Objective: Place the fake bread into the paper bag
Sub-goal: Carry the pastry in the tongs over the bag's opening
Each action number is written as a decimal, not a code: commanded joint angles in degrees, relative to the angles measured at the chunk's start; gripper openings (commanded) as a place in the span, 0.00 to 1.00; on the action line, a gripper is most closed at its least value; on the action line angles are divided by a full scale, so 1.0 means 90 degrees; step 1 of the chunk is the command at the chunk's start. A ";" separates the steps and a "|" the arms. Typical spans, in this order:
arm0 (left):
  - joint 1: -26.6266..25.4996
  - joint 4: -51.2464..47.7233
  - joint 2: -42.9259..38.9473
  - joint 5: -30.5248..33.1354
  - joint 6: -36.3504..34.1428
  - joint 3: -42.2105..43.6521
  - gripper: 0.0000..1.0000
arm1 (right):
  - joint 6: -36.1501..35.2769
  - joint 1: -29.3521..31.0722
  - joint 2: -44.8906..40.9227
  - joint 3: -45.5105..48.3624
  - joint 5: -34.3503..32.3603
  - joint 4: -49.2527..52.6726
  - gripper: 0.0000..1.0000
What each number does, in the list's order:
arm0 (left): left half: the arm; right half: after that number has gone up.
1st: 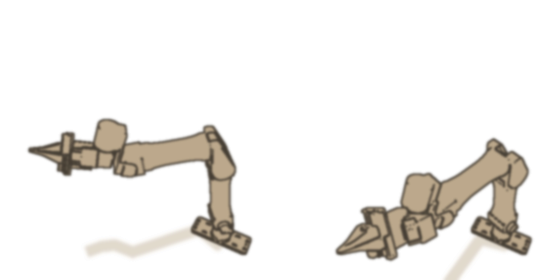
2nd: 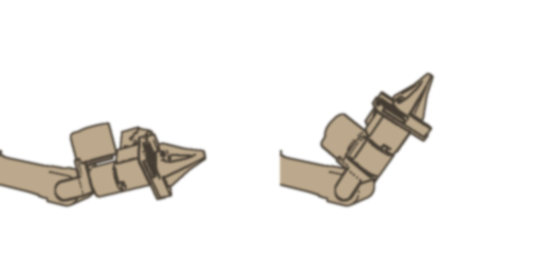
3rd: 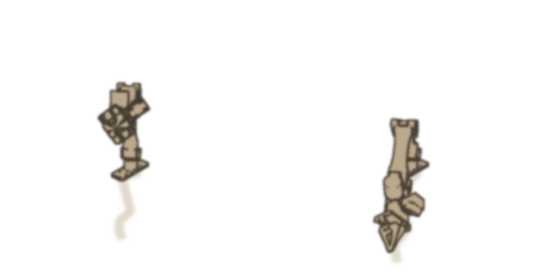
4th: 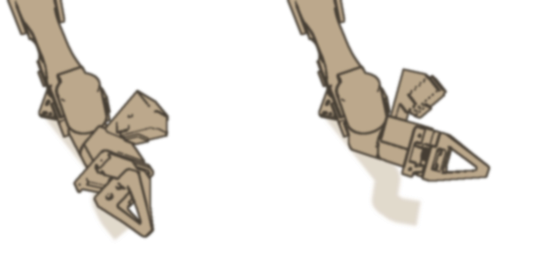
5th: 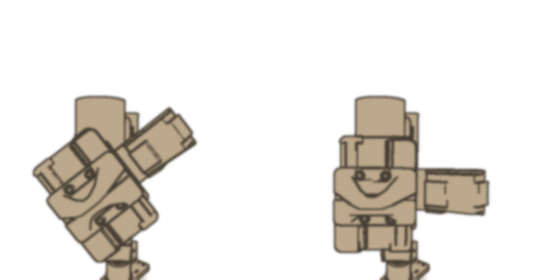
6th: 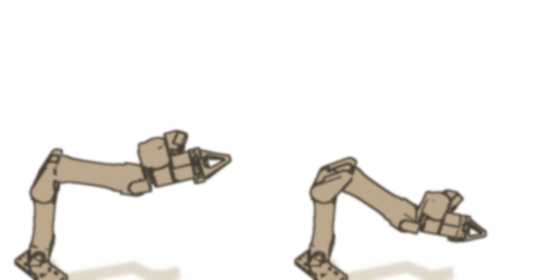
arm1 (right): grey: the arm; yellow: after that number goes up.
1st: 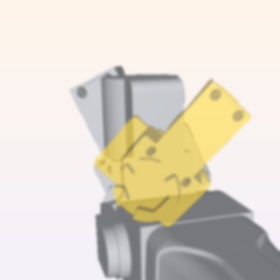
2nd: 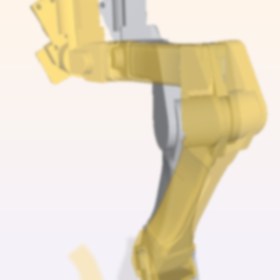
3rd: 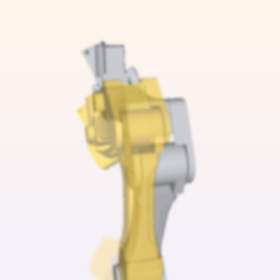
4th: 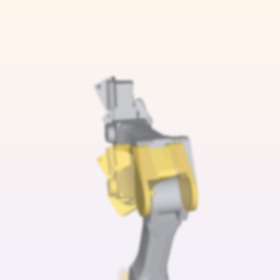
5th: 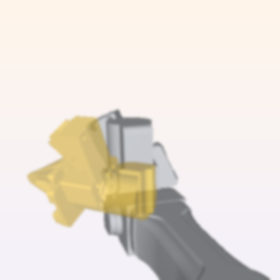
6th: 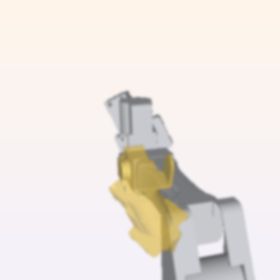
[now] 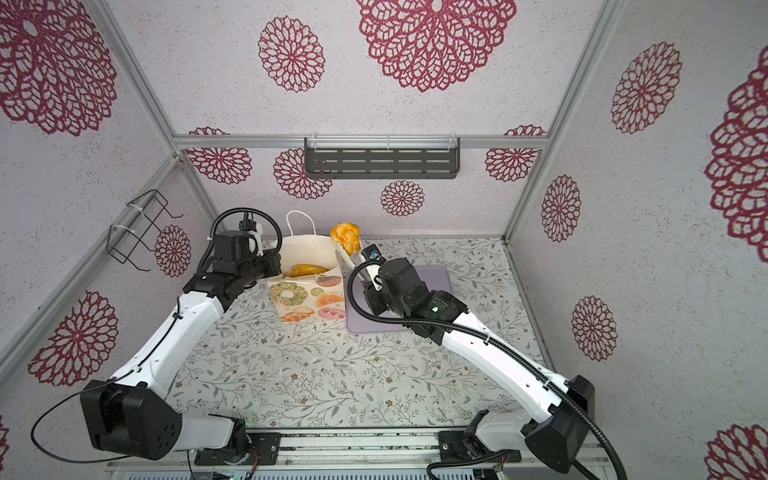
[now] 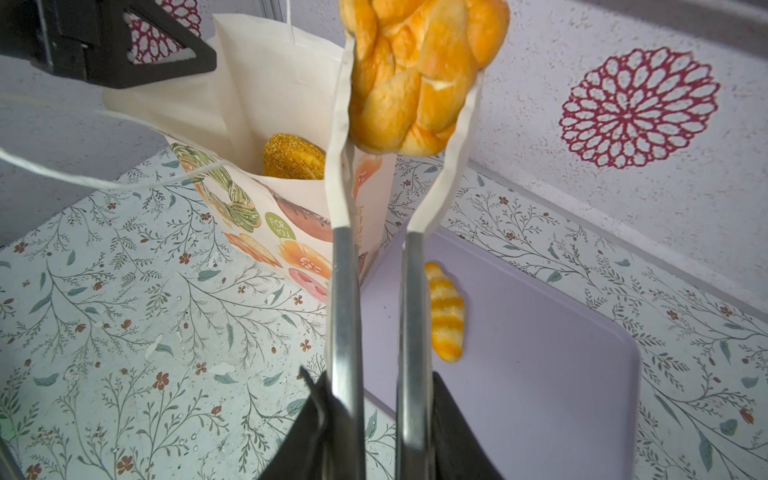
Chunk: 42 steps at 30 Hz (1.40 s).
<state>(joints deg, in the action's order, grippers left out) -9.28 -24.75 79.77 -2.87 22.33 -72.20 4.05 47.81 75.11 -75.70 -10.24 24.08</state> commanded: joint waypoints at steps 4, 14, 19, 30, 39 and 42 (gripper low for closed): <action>-0.0094 0.0055 -0.0054 -0.0076 -0.0038 -0.0102 0.00 | -0.0089 0.0019 -0.0010 -0.0357 0.0254 -0.0689 0.34; -0.0092 0.0037 -0.0045 -0.0081 -0.0037 -0.0112 0.00 | -0.0005 0.0029 0.0201 -0.0551 0.0635 -0.0824 0.34; -0.0091 0.0031 -0.0045 -0.0079 -0.0040 -0.0112 0.00 | 0.0095 0.0029 0.0357 -0.0593 0.0868 -0.0907 0.34; -0.0091 0.0033 -0.0045 -0.0081 -0.0042 -0.0119 0.00 | 0.0259 0.0057 0.0614 -0.0698 0.1138 -0.0994 0.34; -0.0097 0.0026 -0.0045 -0.0081 -0.0040 -0.0120 0.00 | 0.0211 0.0180 0.0925 -0.1006 0.1182 -0.0888 0.35; -0.0092 0.0026 -0.0047 -0.0071 -0.0050 -0.0122 0.00 | 0.0228 0.0213 0.1026 -0.1080 0.1191 -0.0882 0.35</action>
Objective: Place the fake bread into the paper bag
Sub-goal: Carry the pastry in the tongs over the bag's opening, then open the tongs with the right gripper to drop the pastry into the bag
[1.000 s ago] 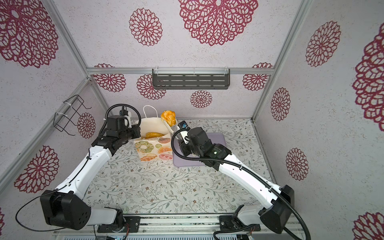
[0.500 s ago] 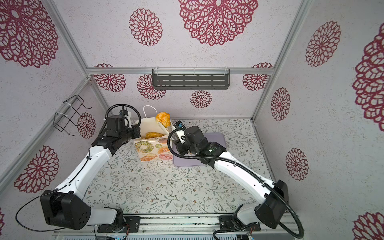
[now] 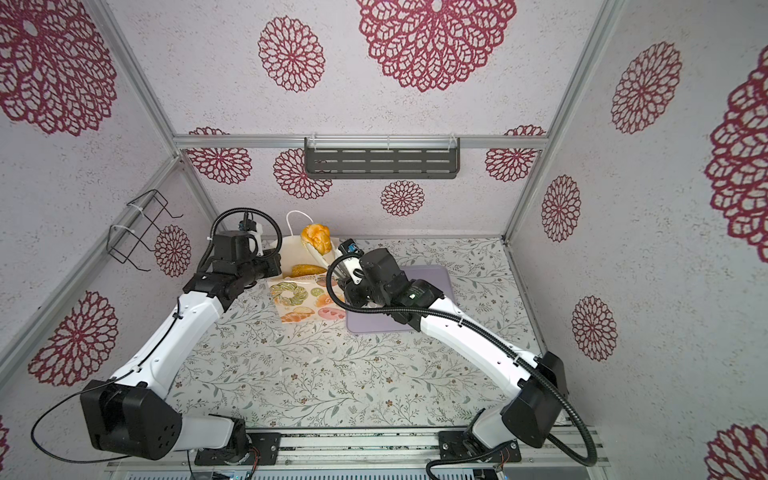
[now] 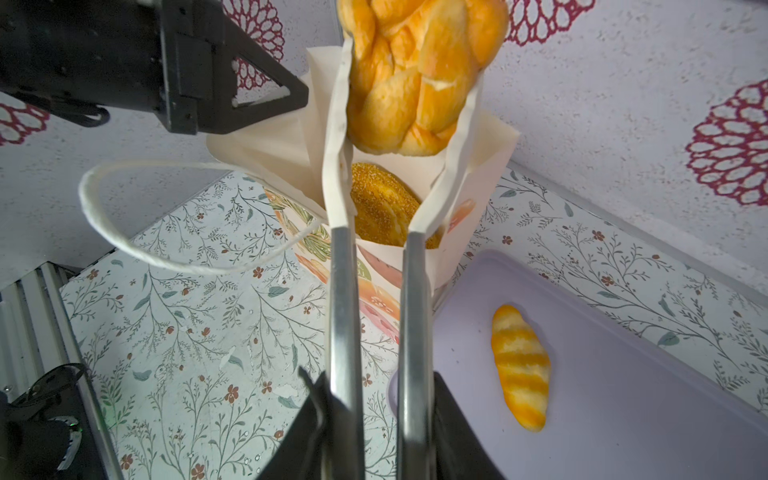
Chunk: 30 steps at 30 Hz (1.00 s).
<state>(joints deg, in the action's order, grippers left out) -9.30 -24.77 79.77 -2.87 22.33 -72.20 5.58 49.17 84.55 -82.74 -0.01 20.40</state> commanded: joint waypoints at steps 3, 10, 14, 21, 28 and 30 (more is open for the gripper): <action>-0.0091 0.0026 -0.0045 -0.0070 -0.0050 -0.0121 0.00 | 0.0053 0.0107 0.0081 -0.0328 0.0040 -0.0484 0.35; -0.0090 0.0028 -0.0047 -0.0071 -0.0051 -0.0114 0.00 | 0.0076 0.0200 0.0296 -0.0459 0.0121 -0.0509 0.38; -0.0090 0.0026 -0.0045 -0.0081 -0.0047 -0.0121 0.00 | 0.0085 0.0231 0.0386 -0.0551 0.0147 -0.0499 0.41; -0.0097 0.0028 -0.0054 -0.0069 -0.0052 -0.0122 0.00 | 0.0099 0.0245 0.0421 -0.0601 0.0157 -0.0494 0.50; -0.0094 0.0027 -0.0064 -0.0071 -0.0057 -0.0120 0.00 | 0.0093 0.0246 0.0343 -0.0602 0.0040 -0.0464 0.52; -0.0090 0.0022 -0.0065 -0.0071 -0.0050 -0.0122 0.00 | 0.0095 0.0247 0.0291 -0.0582 0.0012 -0.0484 0.52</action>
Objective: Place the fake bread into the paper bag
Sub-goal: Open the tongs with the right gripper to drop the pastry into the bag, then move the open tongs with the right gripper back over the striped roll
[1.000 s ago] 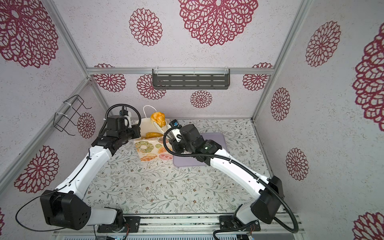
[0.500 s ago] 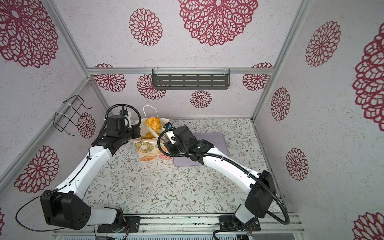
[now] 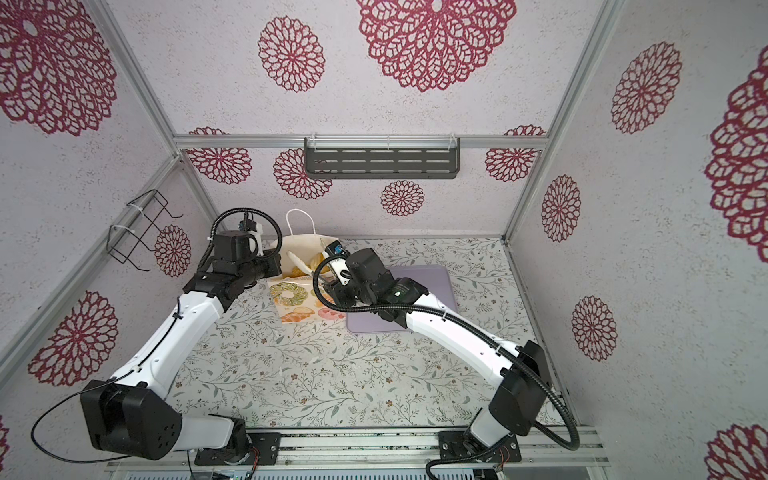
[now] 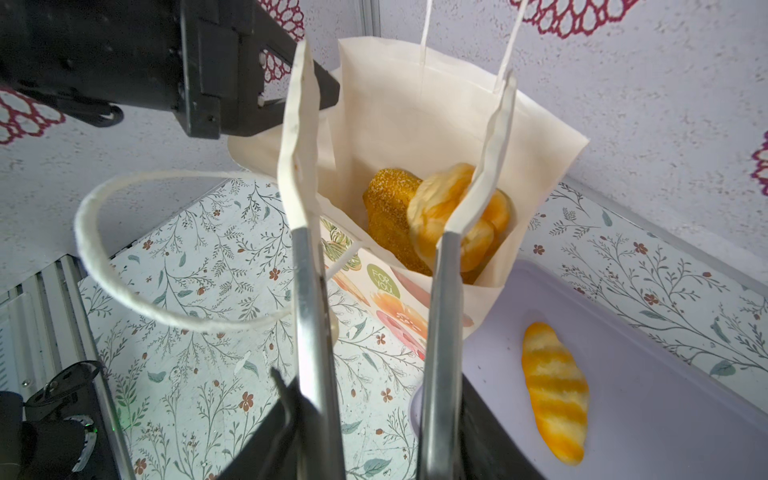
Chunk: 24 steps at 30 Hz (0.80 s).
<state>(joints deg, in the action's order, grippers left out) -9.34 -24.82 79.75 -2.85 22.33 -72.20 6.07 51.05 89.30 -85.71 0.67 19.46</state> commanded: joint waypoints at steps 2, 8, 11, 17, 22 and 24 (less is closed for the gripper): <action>-0.0083 0.0033 -0.0062 -0.0073 -0.0048 -0.0120 0.00 | 0.0032 0.0039 -0.0289 -0.0242 -0.0081 -0.0385 0.52; -0.0088 0.0032 -0.0060 -0.0079 -0.0043 -0.0120 0.00 | -0.0020 0.0040 -0.0456 -0.0204 -0.0234 -0.0312 0.52; -0.0092 0.0033 -0.0062 -0.0082 -0.0040 -0.0120 0.00 | -0.0041 0.0039 -0.0568 -0.0148 -0.0298 -0.0295 0.52; -0.0091 0.0043 -0.0091 -0.0092 -0.0039 -0.0122 0.00 | -0.0146 0.0040 -0.0862 0.0000 -0.0607 -0.0244 0.52; -0.0090 0.0048 -0.0091 -0.0093 -0.0024 -0.0111 0.00 | -0.0166 0.0041 -0.1024 0.0061 -0.1058 -0.0019 0.52; -0.0095 0.0052 -0.0091 -0.0081 -0.0030 -0.0111 0.00 | -0.0204 0.0032 -0.1097 0.0106 -0.1239 0.0077 0.52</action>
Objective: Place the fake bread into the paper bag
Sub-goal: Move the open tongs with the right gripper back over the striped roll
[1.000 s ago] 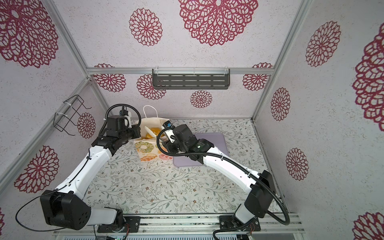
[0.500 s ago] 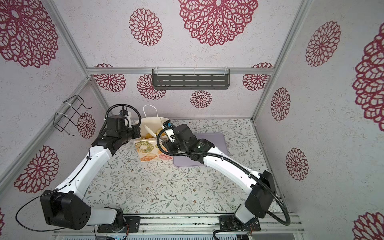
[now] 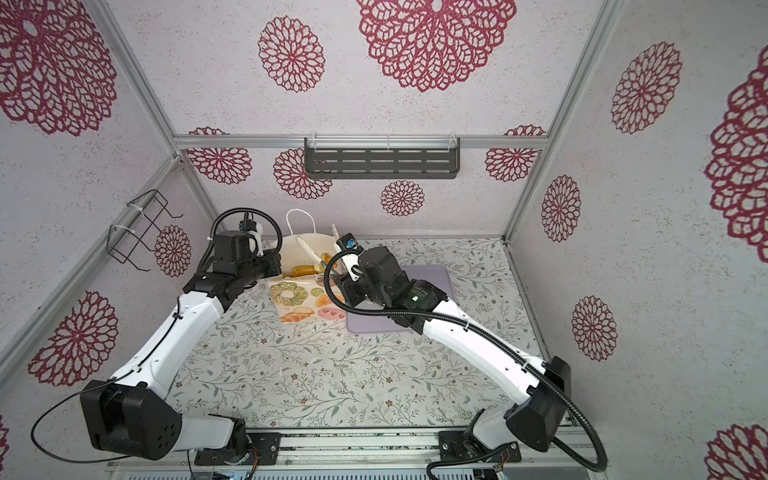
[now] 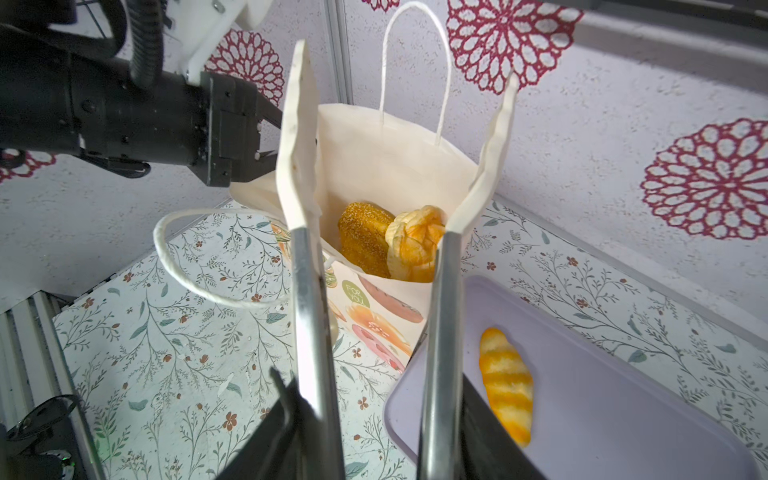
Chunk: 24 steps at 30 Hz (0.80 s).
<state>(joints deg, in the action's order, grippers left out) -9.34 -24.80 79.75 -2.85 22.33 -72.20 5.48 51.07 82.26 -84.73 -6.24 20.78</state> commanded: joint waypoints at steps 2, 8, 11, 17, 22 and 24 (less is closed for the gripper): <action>-0.0095 0.0050 -0.0091 -0.0078 -0.0032 -0.0110 0.00 | -0.0170 0.0023 -0.0387 0.0039 -0.0641 0.0021 0.52; -0.0095 0.0050 -0.0101 -0.0077 -0.0032 -0.0112 0.00 | -0.0276 -0.0003 -0.0502 0.0048 -0.1009 0.0378 0.53; -0.0087 0.0039 -0.0121 -0.0066 -0.0038 -0.0112 0.00 | -0.0318 -0.0038 -0.0554 0.0121 -0.1156 0.0472 0.53; -0.0095 0.0040 -0.0122 -0.0063 -0.0042 -0.0102 0.00 | -0.0335 -0.0199 -0.0739 0.0350 -0.1226 0.0525 0.54; -0.0104 0.0050 -0.0074 -0.0064 -0.0038 -0.0102 0.00 | -0.0306 -0.0464 -0.1007 0.0652 -0.1172 0.0495 0.54; -0.0097 0.0050 -0.0054 -0.0048 -0.0031 -0.0089 0.00 | -0.0317 -0.0582 -0.1133 0.0791 -0.1073 0.0485 0.54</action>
<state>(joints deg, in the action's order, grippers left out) -9.39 -24.80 79.72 -2.68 22.33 -72.20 3.44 47.22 75.72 -77.69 -15.00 27.35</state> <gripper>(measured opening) 0.045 0.540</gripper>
